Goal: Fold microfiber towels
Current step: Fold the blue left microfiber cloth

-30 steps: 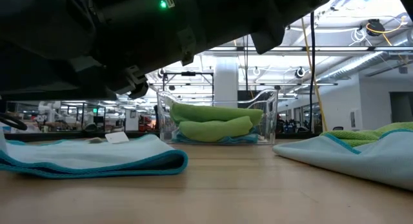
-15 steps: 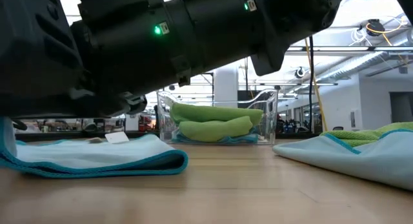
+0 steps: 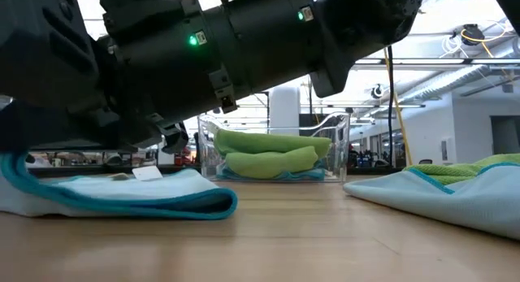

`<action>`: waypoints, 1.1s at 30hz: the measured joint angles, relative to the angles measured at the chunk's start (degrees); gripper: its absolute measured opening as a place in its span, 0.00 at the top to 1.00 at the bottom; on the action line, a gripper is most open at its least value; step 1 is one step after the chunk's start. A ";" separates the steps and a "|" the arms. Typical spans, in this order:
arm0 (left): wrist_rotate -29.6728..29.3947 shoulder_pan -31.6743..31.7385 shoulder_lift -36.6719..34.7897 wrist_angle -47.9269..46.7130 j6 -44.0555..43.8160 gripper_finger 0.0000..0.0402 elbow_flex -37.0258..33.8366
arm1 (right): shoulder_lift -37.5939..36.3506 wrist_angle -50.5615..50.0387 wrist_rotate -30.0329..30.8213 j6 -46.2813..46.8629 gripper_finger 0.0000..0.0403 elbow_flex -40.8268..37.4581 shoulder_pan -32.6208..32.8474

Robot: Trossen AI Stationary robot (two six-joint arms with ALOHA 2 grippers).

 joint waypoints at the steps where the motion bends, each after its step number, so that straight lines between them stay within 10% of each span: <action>1: -1.19 -0.93 0.00 -0.14 -0.45 0.58 0.00 | 0.00 0.02 0.00 0.31 0.99 0.00 -0.08; 8: -14.18 -5.77 1.48 -1.02 -2.01 0.34 0.02 | 0.00 0.04 -1.84 3.48 0.99 0.00 -0.63; 14: -16.38 -6.25 6.72 1.09 5.78 0.33 0.07 | 0.00 0.48 -2.89 4.69 0.99 0.00 -0.80; 33: -22.35 -5.49 10.49 -1.08 5.94 0.87 0.07 | 0.00 0.54 -3.37 5.47 0.98 0.00 -1.26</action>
